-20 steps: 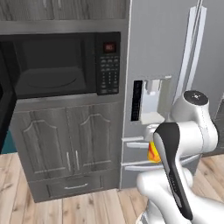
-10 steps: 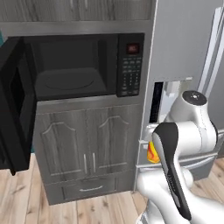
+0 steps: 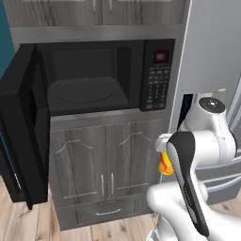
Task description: Place the microwavable item in the microwave. Then, close the microwave door and press the start button.
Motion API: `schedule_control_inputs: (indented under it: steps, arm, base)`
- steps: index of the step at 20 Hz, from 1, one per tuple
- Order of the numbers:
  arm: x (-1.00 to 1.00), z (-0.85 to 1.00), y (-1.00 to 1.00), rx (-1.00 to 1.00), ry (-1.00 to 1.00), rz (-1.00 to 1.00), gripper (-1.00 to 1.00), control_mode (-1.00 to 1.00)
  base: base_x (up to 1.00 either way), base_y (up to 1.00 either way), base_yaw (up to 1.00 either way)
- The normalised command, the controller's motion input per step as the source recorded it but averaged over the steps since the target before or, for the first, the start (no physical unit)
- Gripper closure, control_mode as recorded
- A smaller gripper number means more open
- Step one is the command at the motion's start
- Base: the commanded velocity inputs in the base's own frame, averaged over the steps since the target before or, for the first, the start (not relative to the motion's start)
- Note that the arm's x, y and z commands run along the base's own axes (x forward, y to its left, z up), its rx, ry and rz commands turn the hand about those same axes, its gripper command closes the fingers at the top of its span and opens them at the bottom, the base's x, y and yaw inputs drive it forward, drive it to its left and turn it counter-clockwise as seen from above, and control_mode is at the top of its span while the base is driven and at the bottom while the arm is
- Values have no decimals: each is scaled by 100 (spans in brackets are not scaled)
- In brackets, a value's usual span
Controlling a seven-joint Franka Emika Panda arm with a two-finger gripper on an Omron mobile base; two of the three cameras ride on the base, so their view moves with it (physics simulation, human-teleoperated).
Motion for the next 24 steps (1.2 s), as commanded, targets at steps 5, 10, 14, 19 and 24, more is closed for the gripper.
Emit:
schedule_control_inputs:
  steps: [5, 10, 14, 19, 24]
  arm:
    - [0, 0, 0, 0, 0, 0, 100, 100]
    - [0, 0, 0, 0, 0, 0, 100, 100]
    - [0, 0, 0, 0, 0, 0, 100, 100]
    - [0, 0, 0, 0, 0, 0, 100, 100]
    - [0, 0, 0, 0, 0, 0, 100, 100]
  base:
    - [31, 52, 0]
    - [7, 48, 0]
    - [16, 43, 0]
    - [25, 20, 0]
    - [12, 2, 0]
